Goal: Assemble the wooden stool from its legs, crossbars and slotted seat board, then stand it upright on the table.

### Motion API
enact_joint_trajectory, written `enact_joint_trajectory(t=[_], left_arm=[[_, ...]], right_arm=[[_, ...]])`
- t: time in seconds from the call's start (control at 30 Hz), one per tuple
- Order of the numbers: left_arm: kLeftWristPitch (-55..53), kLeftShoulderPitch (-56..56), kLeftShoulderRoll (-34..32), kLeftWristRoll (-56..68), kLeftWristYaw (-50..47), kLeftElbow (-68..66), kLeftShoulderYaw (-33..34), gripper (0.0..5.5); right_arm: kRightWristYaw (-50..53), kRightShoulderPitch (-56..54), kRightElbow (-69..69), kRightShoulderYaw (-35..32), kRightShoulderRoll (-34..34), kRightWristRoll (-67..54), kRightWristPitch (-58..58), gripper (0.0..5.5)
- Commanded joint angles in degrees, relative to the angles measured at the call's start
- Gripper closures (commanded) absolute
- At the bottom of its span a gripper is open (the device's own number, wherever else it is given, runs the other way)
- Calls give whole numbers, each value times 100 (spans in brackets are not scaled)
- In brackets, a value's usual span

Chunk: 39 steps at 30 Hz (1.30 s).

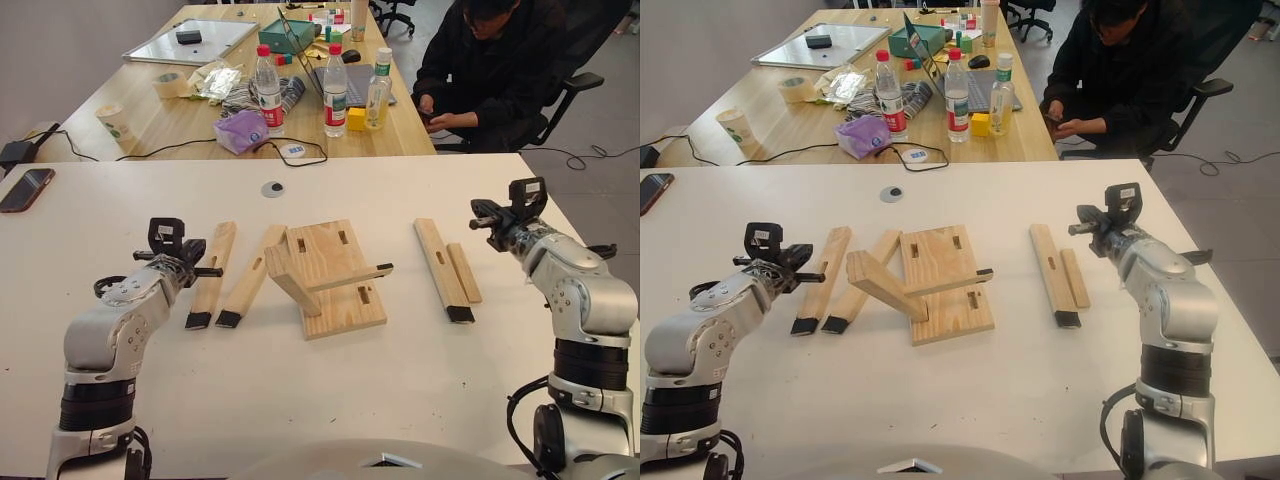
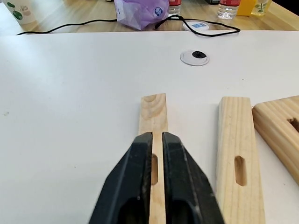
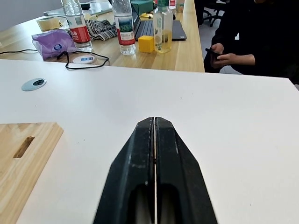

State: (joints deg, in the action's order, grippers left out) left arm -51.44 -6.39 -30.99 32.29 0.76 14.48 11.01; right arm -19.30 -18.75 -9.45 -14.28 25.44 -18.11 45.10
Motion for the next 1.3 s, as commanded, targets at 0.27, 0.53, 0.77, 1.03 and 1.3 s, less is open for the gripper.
enact_joint_trajectory(t=[0.27,0.53,0.77,1.03,1.3], left_arm=[[-390,138,21,-361,433,-45,-82,360],[-258,457,25,-765,855,-620,-128,246],[-165,621,290,-782,1095,-1123,31,274],[702,171,507,-879,952,-1035,551,350],[2500,-1801,210,-1038,2049,-415,24,350]], right_arm=[[107,-55,-105,150,-77,-37,-185,550],[127,-70,-130,195,-120,-68,-209,550],[145,-147,-110,256,-163,-84,-233,550],[187,-235,-70,312,-180,-103,-254,550],[119,-1809,429,-724,-1044,-2537,1529,529]])
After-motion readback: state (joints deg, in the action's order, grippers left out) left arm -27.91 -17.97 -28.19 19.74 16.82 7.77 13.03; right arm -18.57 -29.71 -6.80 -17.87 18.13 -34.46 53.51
